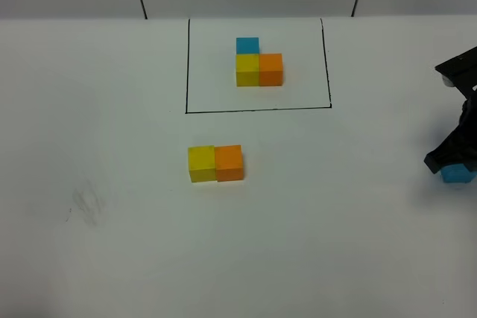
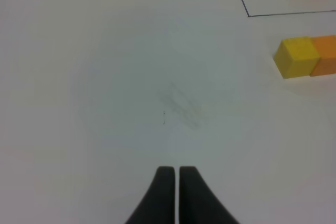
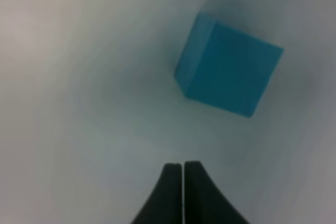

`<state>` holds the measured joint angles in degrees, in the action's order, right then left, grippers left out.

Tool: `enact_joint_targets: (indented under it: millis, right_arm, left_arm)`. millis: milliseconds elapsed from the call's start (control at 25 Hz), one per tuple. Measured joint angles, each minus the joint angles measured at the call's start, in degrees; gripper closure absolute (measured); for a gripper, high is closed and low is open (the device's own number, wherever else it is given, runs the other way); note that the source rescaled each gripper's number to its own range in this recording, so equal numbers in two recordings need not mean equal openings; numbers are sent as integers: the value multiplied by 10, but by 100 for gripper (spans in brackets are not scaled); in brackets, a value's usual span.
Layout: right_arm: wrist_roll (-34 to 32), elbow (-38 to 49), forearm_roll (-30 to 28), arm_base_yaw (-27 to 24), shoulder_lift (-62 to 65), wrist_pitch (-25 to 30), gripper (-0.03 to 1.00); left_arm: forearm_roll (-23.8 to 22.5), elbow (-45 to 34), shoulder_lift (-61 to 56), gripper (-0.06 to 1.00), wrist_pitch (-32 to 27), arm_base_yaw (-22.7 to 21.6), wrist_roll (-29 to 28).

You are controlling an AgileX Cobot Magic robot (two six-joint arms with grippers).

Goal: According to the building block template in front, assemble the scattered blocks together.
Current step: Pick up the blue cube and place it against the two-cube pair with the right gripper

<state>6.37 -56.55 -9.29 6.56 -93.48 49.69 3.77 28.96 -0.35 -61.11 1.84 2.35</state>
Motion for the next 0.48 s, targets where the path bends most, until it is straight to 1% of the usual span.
enact_joint_targets:
  millis: [120, 320, 400, 480]
  right_arm:
    - [-58, 8, 0, -1, 0, -42, 96]
    - [-152, 9, 0, -1, 0, -89, 95]
    - [-173, 9, 0, -1, -1, -99, 92]
    - [-182, 9, 0, -1, -7, -101, 86]
  left_arm:
    - [0, 0, 0, 94, 0, 0, 0]
    - [0, 0, 0, 94, 0, 0, 0]
    - [0, 0, 0, 94, 0, 0, 0]
    - [0, 0, 0, 94, 0, 0, 0]
